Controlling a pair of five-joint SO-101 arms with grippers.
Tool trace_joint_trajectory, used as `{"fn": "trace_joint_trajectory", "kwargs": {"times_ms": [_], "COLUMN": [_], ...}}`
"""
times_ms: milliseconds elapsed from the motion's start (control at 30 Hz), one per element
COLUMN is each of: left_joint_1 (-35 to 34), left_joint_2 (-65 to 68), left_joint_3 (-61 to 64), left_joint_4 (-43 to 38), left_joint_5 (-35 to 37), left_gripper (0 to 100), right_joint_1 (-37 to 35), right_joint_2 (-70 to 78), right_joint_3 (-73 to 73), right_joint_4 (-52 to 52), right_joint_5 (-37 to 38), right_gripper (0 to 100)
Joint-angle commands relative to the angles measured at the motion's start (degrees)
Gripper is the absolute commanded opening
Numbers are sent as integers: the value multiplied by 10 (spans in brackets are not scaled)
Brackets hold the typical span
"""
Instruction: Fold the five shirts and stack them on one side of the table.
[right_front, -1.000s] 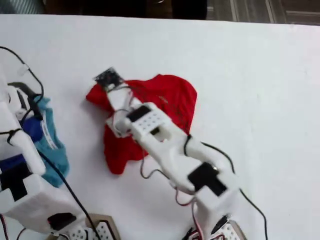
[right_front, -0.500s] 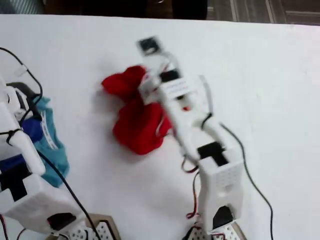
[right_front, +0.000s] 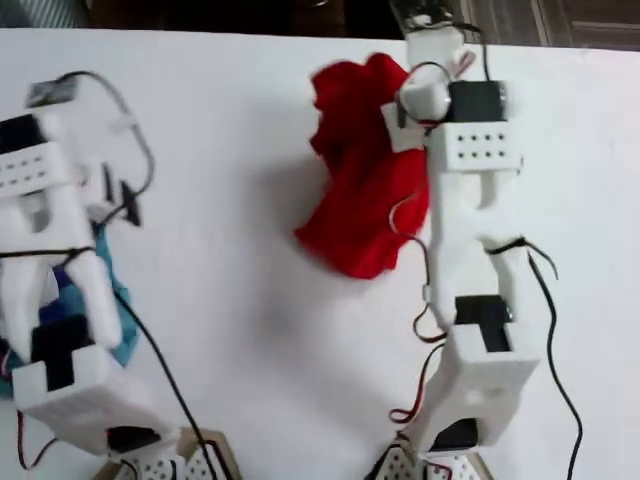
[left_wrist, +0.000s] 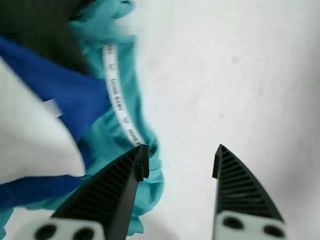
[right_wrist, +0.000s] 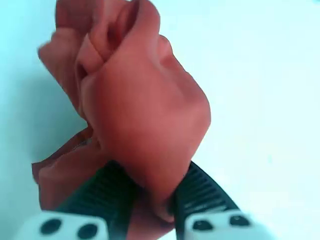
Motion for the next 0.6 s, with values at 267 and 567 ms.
{"fn": "trace_joint_trajectory", "kwargs": {"times_ms": [267, 567], "left_joint_1": [51, 51], "left_joint_2": [-25, -25], "left_joint_3": [-17, 22], "left_joint_4": [-12, -37], "left_joint_5": [0, 0], "left_gripper": [225, 225], "right_joint_1": [58, -53], "right_joint_2": [-15, -43], "right_joint_3": [-24, 2], "right_joint_4": [28, 53], "right_joint_5": [6, 6], "right_gripper": [319, 298]}}
